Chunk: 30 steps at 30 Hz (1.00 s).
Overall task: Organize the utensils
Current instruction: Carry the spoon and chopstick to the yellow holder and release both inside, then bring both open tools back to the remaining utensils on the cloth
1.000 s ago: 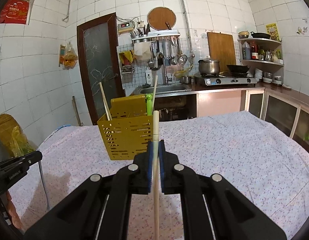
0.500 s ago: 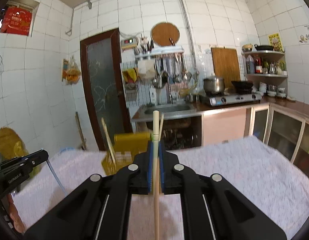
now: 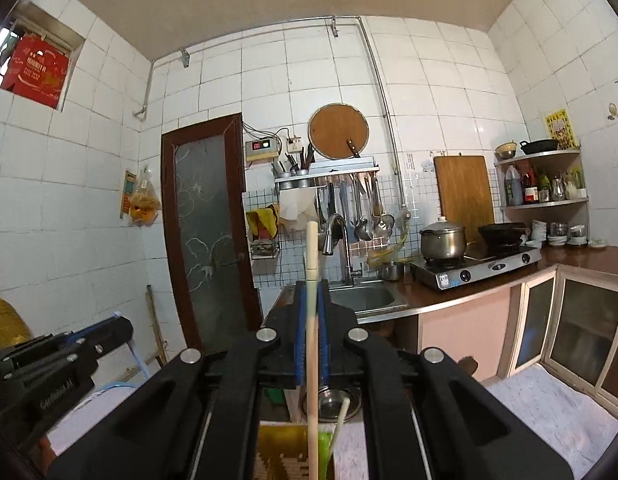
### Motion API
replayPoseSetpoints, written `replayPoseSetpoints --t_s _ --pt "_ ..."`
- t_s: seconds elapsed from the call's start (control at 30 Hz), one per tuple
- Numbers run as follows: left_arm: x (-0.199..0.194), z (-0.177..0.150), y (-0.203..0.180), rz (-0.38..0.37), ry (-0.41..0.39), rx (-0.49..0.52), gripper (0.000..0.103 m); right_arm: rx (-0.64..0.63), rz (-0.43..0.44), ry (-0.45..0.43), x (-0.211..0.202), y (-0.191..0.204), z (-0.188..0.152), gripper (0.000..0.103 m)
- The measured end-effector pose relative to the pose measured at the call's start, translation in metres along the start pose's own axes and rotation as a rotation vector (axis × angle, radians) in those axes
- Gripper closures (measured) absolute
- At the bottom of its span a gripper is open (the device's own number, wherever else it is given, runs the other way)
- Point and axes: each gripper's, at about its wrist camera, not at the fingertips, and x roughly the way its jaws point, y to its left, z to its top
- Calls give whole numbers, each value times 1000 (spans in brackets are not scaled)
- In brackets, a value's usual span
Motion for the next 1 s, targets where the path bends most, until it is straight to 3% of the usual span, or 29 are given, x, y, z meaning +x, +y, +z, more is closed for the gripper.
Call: replayPoseSetpoints --t_s 0.1,0.33,0.5,0.53,0.57,0.6,0.63,0.67,0.8,0.93,1.0 --pt "26 -22 1 0 37 5 97 -4 5 16 20 -3 -24 97" --pt "58 -72 14 -8 158 -16 97 -20 17 161 43 -15 -78 97" --pt "51 -75 22 -5 198 -28 95 -66 -4 262 42 -16 -89 96" --pt "47 -72 23 0 204 -25 92 -74 -12 272 41 -17 -88 94" --pt "38 -68 25 7 208 -25 80 -77 -17 280 37 -18 -86 83" --pt "30 -64 28 16 209 -29 60 -73 -27 281 29 -20 -82 56" --pt "19 -60 32 22 204 -35 50 -68 -37 274 21 -21 -78 45" --pt "11 -58 35 29 196 -40 37 -67 -45 271 13 -22 -75 40" --pt "-31 -58 52 90 193 -42 10 -53 -50 311 -23 -23 -69 36" --pt "-58 -80 64 141 217 -21 5 -64 -64 372 -55 -18 -83 32" --pt "-66 -102 71 158 267 -11 5 -66 -54 428 -68 -14 -99 31"
